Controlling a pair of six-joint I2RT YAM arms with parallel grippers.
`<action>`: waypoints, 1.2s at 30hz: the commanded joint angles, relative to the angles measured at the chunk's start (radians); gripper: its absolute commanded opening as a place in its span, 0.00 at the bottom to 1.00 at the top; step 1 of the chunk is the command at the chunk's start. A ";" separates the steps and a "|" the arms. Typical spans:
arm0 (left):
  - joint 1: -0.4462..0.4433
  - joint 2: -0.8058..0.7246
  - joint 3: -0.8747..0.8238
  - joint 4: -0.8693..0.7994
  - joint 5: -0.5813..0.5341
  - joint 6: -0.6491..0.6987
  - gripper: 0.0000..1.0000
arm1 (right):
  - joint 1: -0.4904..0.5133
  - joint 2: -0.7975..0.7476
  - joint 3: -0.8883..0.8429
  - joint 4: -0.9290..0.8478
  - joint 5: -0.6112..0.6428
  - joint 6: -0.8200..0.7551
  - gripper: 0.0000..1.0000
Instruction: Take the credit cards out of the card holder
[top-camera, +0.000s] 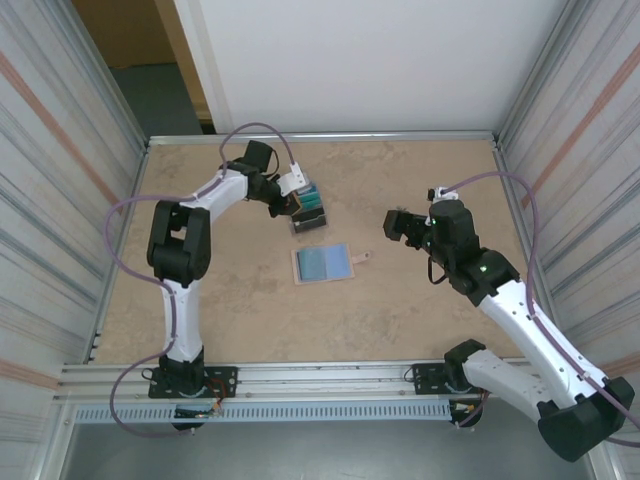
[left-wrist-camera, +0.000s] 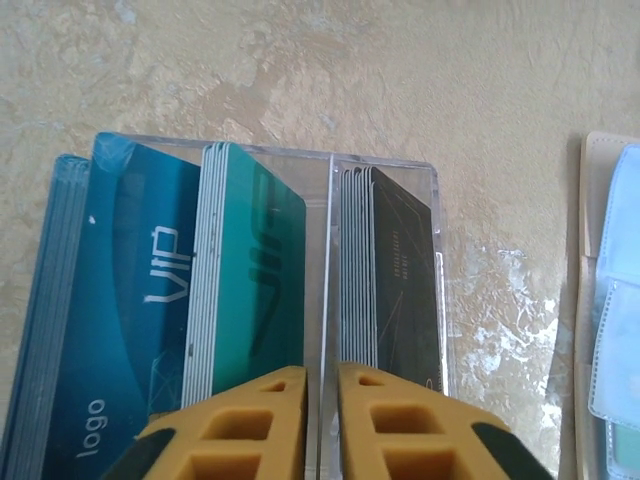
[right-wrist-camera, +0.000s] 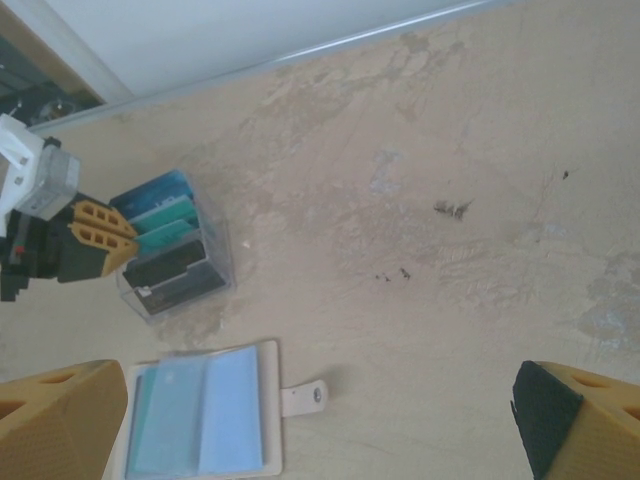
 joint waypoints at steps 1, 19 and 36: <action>-0.008 -0.078 0.022 -0.013 -0.010 -0.040 0.20 | -0.008 0.009 0.041 -0.013 -0.005 0.009 0.99; -0.043 -0.422 -0.264 0.162 -0.240 -0.322 0.57 | 0.095 0.227 0.079 -0.049 -0.082 -0.007 0.73; -0.046 -0.939 -0.842 0.392 -0.688 -1.061 0.99 | 0.334 0.726 0.300 -0.087 -0.117 0.024 0.43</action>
